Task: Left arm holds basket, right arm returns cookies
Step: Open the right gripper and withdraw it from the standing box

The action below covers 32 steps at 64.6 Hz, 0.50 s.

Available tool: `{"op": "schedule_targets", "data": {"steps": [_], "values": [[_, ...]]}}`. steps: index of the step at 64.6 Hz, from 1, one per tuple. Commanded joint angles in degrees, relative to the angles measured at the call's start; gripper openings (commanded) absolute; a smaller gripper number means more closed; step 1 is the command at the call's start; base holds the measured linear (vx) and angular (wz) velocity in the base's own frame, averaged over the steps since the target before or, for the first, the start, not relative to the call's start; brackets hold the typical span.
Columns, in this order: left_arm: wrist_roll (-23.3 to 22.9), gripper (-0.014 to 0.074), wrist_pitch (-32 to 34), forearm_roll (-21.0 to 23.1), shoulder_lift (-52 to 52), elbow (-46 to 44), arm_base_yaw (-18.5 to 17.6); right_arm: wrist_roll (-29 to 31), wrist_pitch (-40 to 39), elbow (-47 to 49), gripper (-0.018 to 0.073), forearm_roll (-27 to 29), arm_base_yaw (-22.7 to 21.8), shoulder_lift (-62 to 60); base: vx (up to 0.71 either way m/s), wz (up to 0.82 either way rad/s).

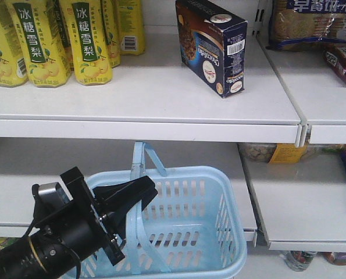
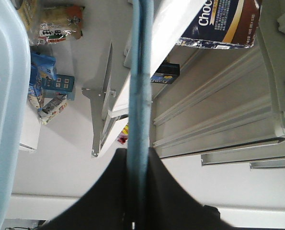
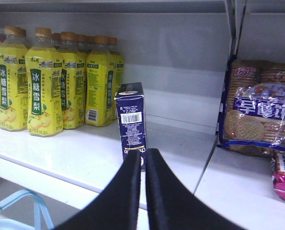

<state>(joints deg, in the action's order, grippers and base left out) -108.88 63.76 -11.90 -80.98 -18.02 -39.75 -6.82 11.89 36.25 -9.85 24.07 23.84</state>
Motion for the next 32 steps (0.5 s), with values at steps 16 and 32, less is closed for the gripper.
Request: {"op": "schedule_targets", "data": {"steps": [16,32], "values": [[0.17,0.0000,14.92,0.99,1.86,-1.64,-0.23,0.40,-0.48,-1.68,-0.0006,-0.30,-0.10,-6.22,0.00,0.00],[0.17,0.0000,14.92,0.99,1.86,-1.64,-0.23,0.40,2.18,-1.68,-0.0006,-0.53,-0.10,-6.34,0.00,0.00]]}}
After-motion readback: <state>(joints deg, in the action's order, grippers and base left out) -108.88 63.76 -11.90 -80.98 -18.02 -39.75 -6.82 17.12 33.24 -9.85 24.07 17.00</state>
